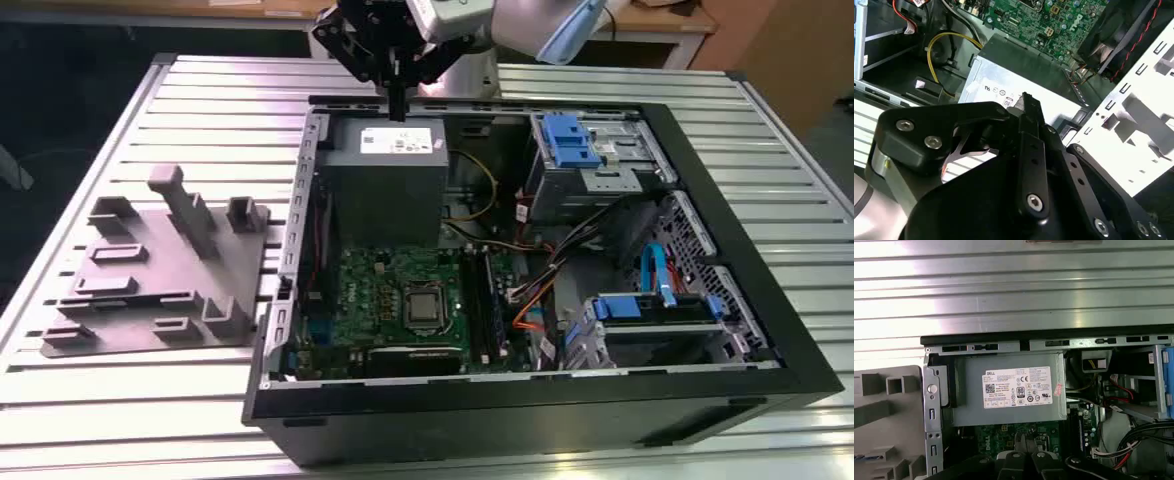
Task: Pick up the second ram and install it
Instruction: 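Reach for the second ram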
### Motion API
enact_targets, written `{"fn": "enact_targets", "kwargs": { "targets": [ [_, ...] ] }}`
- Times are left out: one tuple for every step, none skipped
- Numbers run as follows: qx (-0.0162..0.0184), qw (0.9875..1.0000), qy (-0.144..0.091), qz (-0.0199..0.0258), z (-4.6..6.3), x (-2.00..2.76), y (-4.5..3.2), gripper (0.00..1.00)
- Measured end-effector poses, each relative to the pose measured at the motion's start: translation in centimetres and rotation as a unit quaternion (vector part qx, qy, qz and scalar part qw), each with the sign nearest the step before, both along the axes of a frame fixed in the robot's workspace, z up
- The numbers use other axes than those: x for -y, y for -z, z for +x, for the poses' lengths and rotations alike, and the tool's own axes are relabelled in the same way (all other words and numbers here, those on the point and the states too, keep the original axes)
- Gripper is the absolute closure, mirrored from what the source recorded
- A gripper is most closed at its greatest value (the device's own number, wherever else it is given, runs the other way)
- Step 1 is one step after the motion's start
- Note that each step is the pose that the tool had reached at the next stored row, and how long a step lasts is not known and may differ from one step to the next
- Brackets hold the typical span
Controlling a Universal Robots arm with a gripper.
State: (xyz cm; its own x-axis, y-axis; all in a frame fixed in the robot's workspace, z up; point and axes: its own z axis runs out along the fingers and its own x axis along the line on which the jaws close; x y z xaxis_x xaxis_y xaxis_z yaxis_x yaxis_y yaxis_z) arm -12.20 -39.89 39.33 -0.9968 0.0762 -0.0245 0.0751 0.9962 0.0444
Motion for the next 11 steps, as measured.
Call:
{"fn": "enact_targets", "kwargs": {
  "targets": [
    [0.0,1.0,0.0,0.0,0.0,0.0,0.0,0.9],
    [0.0,1.0,0.0,0.0,0.0,0.0,0.0,0.9],
    [0.0,1.0,0.0,0.0,0.0,0.0,0.0,0.9],
    [0.0,1.0,0.0,0.0,0.0,0.0,0.0,0.9],
    [0.0,1.0,0.0,0.0,0.0,0.0,0.0,0.9],
    [0.0,1.0,0.0,0.0,0.0,0.0,0.0,0.9],
    [0.0,1.0,0.0,0.0,0.0,0.0,0.0,0.9],
    [0.0,1.0,0.0,0.0,0.0,0.0,0.0,0.9],
    [0.0,1.0,0.0,0.0,0.0,0.0,0.0,0.9],
    [0.0,1.0,0.0,0.0,0.0,0.0,0.0,0.9],
    [0.0,1.0,0.0,0.0,0.0,0.0,0.0,0.9]
  ]
}}
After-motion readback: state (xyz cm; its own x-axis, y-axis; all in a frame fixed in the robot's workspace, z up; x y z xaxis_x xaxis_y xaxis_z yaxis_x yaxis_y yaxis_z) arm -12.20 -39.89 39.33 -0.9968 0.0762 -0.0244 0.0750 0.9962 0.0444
